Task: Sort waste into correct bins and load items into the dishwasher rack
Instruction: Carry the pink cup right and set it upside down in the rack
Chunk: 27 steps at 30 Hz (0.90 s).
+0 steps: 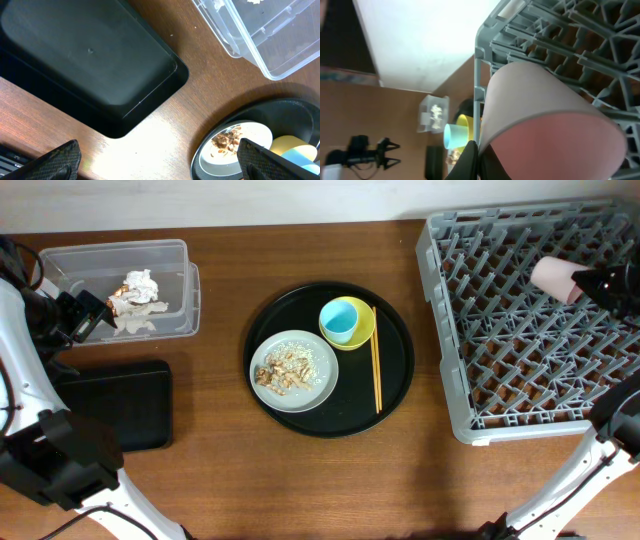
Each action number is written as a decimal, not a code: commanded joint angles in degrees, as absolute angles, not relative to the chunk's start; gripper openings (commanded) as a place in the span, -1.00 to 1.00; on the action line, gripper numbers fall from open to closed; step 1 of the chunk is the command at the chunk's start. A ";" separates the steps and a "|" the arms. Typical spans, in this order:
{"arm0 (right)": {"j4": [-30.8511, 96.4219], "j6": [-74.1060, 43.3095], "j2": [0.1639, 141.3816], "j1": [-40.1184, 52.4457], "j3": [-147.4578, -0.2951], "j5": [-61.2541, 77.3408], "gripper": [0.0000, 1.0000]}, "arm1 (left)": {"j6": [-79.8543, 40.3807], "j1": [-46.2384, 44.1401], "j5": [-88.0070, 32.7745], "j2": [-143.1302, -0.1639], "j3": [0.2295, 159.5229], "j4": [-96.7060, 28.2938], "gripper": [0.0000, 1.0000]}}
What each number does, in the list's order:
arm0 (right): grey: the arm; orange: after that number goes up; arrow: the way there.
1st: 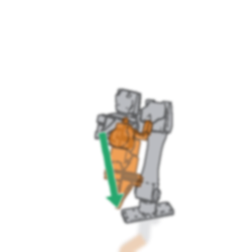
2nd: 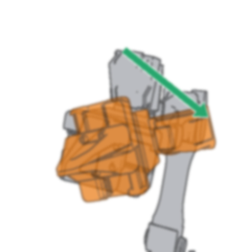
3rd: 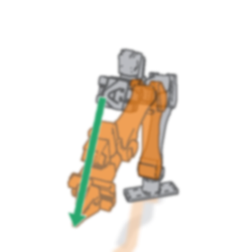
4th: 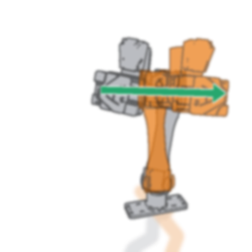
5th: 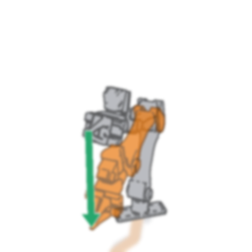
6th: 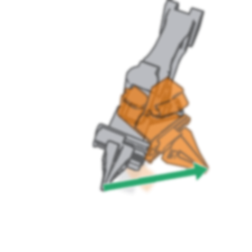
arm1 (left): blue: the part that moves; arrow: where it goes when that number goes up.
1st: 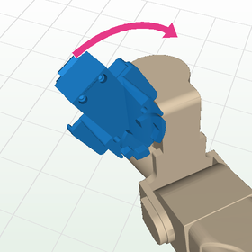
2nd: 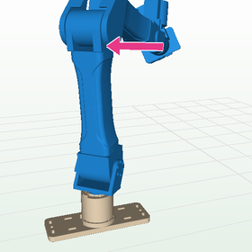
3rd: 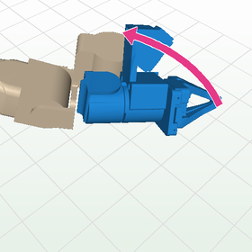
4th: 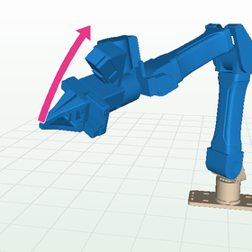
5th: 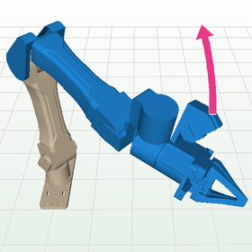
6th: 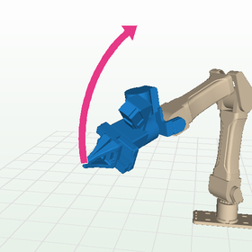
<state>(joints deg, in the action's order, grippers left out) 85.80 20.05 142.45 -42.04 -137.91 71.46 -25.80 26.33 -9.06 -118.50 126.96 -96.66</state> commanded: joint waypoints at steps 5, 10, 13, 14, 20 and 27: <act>85.14 21.21 144.81 -41.74 -133.78 76.58 -0.92 | -26.22 26.44 -9.23 -116.42 126.72 -96.71 0.99; 84.77 21.21 144.81 -41.58 -132.64 76.42 -0.92 | -26.22 26.44 -9.21 -116.42 126.72 -96.71 0.99; 84.77 21.21 144.81 -41.56 -131.44 76.27 -0.92 | -26.24 26.44 -9.21 -116.42 126.72 -96.71 0.99; 84.79 21.21 144.81 -41.54 -131.02 76.09 -0.92 | -26.22 26.44 -9.21 -116.44 126.72 -96.71 0.99; 86.32 22.65 144.81 -40.99 -130.69 73.25 -0.92 | -26.22 26.44 -9.23 -116.42 126.72 -96.71 0.99; 87.42 17.06 144.68 -42.06 -130.74 66.50 -0.78 | -26.22 26.44 -9.21 -116.42 126.72 -96.71 0.99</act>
<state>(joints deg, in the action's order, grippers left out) 86.94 18.98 144.29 -41.60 -131.33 71.53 -25.78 26.33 -9.06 -118.50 126.96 -96.64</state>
